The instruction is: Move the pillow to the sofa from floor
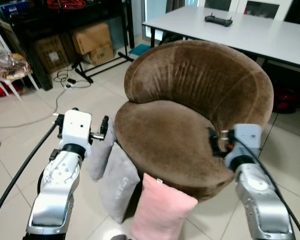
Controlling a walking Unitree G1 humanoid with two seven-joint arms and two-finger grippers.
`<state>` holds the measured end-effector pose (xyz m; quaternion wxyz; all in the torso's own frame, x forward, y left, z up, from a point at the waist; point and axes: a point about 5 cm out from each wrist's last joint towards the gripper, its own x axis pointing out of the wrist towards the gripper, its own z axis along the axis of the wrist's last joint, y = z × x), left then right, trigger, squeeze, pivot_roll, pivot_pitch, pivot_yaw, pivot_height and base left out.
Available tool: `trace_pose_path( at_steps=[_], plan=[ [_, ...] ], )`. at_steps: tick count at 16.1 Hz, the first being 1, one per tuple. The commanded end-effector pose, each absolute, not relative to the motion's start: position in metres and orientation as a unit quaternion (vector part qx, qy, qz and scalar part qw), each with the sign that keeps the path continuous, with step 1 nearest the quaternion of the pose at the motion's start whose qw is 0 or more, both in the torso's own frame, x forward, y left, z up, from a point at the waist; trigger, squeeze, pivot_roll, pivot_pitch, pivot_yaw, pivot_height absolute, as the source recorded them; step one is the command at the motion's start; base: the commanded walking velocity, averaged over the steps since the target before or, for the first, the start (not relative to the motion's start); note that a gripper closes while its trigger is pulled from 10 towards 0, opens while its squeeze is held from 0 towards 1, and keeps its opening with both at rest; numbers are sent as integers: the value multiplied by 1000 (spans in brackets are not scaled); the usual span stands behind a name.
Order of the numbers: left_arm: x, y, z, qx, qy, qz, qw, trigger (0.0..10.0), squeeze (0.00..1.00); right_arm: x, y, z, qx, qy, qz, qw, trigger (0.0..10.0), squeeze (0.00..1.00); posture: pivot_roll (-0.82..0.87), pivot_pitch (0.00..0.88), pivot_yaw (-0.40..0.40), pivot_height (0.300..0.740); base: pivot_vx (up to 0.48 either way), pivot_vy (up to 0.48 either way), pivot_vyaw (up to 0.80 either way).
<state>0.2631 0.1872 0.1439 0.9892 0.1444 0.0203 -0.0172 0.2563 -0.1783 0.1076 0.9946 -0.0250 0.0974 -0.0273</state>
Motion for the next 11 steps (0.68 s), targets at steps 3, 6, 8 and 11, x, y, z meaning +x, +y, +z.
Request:
trace_pose_path(
  at_steps=[3,6,8,11],
  plan=[
    [262,187,146,144,4,-16,989,10000,0,255,-180,108,1,93,-32,995,10000,0,10,0,37,740,0,0,0],
    [262,186,147,131,-1,-26,991,10000,0,255,-178,110,-11,86,-23,996,10000,0,10,0,36,740,0,0,0],
    [261,185,148,125,-3,-31,992,10000,0,255,-179,109,-8,87,-25,996,10000,0,10,0,36,740,0,0,0],
    [261,184,148,121,-5,-35,992,10000,0,256,-181,107,-3,92,-31,995,10000,0,14,0,31,740,96,0,-523]
  ],
)
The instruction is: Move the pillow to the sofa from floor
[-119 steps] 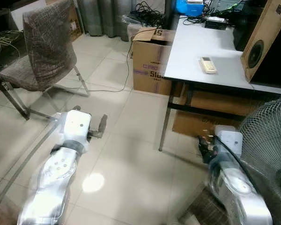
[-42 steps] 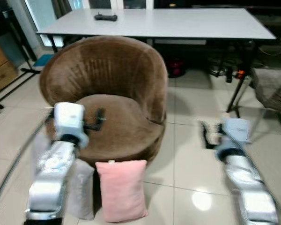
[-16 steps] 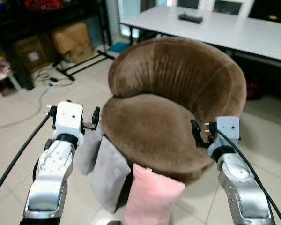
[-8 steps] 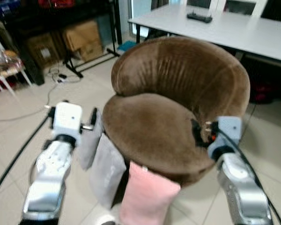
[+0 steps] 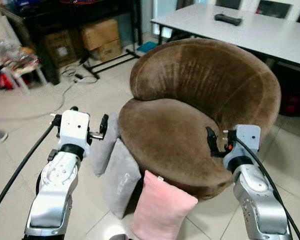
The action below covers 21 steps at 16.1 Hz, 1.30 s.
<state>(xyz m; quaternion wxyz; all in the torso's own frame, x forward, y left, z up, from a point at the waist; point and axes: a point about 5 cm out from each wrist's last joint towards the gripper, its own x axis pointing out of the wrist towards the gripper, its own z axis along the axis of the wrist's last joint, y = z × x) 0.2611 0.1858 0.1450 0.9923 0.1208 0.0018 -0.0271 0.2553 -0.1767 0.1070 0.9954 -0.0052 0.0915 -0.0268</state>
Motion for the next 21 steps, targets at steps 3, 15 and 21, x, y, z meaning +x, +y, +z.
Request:
trace_pose_path(
  at_steps=[3,15,21],
  plan=[
    [261,184,147,120,-6,-35,992,10000,0,257,-181,110,-17,81,-31,996,10000,0,14,0,29,740,289,0,-175],
    [258,188,143,139,-7,-24,990,10000,0,260,-178,110,-37,80,-11,996,10000,0,14,0,13,740,186,0,371],
    [253,201,143,135,-18,-16,991,10000,0,255,-181,106,-19,83,-18,996,10000,0,15,0,15,695,0,0,0]
  ],
)
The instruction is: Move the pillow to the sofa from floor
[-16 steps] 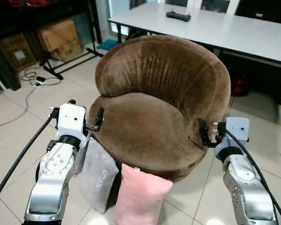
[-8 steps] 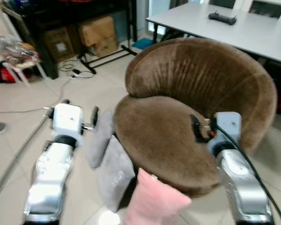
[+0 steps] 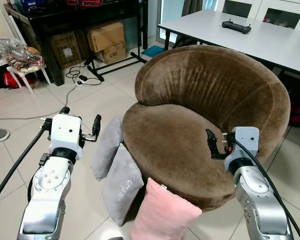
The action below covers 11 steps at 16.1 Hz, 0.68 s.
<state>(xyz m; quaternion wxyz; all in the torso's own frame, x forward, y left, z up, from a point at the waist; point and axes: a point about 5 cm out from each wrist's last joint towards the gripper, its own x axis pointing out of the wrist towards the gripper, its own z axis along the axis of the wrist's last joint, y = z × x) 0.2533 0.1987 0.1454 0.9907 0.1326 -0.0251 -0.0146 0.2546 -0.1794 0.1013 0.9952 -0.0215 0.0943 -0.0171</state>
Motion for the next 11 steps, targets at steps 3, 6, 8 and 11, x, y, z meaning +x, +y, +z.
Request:
trace_pose_path(
  at_steps=[3,6,8,11],
  plan=[
    [249,204,140,131,-20,-14,991,10000,0,254,-182,103,-13,88,-23,996,10000,0,15,0,12,655,0,0,0],
    [247,203,140,133,-23,-18,991,10000,0,254,-183,101,-14,90,-25,996,10000,0,16,0,9,625,0,0,0],
    [247,201,141,130,-27,-22,991,10000,0,255,-183,101,-15,89,-24,996,10000,0,16,0,7,605,0,0,0],
    [247,199,141,132,-27,-23,991,10000,0,256,-182,101,-17,89,-23,996,10000,0,16,0,5,575,0,0,0]
  ],
)
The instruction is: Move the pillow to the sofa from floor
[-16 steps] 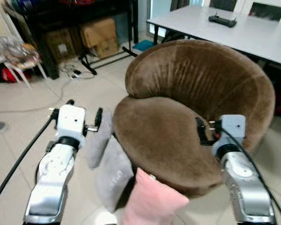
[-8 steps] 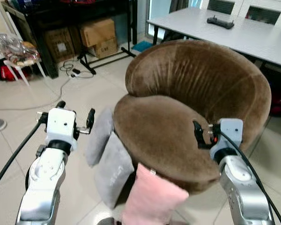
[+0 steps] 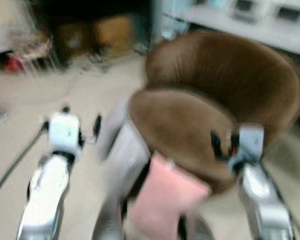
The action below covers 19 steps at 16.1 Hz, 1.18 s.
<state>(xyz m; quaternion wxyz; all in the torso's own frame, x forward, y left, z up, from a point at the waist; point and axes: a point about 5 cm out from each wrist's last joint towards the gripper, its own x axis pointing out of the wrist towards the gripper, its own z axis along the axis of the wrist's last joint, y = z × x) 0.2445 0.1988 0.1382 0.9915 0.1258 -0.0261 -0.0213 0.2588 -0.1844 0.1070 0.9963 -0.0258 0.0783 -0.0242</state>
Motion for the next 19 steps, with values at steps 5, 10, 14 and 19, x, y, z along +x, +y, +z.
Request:
trace_pose_path(
  at_steps=[5,10,14,19],
  plan=[
    [247,199,137,136,-14,-7,991,10000,0,257,-183,103,-25,84,-20,996,10000,0,16,0,-4,545,0,0,0],
    [249,202,139,121,-22,-3,992,10000,0,258,-183,101,-24,85,-19,996,10000,0,16,0,-7,545,0,0,0],
    [248,202,138,121,-23,-5,992,10000,0,258,-184,96,-11,97,-24,995,10000,0,15,0,-9,545,126,0,-183],
    [248,202,138,122,-23,-10,992,10000,0,258,-186,96,-20,95,-27,995,10000,0,17,0,-7,545,262,0,-671]
  ],
)
